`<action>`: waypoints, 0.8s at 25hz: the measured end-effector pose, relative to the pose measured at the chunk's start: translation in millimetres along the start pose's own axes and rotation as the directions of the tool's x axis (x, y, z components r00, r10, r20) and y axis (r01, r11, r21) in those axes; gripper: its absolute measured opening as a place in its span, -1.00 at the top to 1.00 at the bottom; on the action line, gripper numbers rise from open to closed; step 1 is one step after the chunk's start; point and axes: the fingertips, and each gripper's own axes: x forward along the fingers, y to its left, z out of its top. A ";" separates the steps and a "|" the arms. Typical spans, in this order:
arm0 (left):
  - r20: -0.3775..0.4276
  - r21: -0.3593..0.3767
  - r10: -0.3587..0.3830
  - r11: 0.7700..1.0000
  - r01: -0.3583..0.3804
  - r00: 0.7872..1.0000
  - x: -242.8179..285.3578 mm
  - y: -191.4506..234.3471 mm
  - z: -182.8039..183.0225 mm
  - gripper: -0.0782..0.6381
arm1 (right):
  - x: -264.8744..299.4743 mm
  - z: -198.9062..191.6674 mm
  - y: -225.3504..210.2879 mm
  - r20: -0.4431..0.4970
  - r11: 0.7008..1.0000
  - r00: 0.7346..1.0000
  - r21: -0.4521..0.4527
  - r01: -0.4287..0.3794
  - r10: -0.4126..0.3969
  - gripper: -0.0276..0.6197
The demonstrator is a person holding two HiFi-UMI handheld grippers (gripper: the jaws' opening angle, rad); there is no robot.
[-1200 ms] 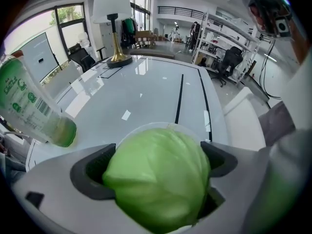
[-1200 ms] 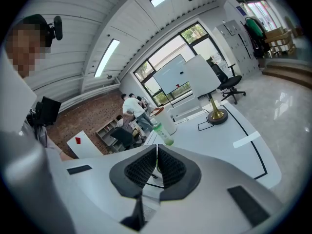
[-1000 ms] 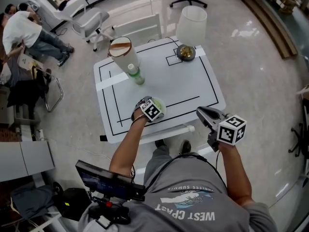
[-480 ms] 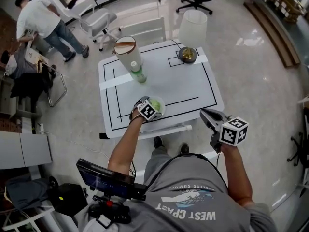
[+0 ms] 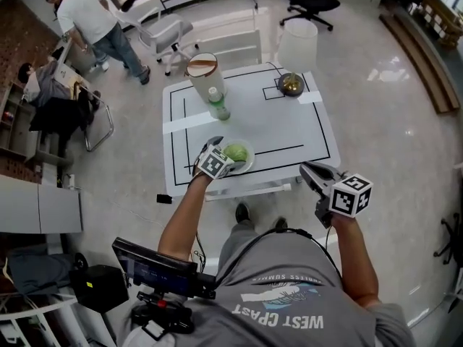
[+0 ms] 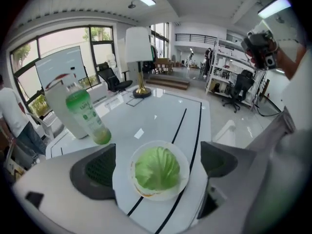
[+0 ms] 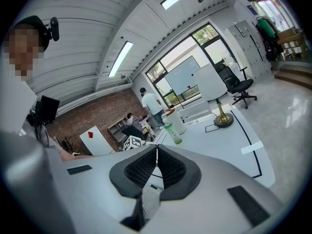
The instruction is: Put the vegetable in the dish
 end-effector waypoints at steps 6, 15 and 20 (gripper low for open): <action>0.276 -0.023 0.086 0.996 -0.083 0.957 -97.5 -26.3 61.5 -0.15 | -23.0 -5.6 10.8 0.009 0.999 0.999 -0.018 -0.037 0.037 0.89; 0.606 -0.141 0.148 0.987 -0.077 0.782 -229.1 -101.7 102.9 0.76 | -40.2 -1.9 50.8 0.053 0.979 0.979 -0.073 -0.191 0.195 0.89; 0.640 -0.169 0.199 0.979 -0.116 0.742 -280.8 -125.4 84.9 0.76 | -39.2 1.9 95.7 0.049 0.940 0.961 -0.226 -0.255 0.272 0.89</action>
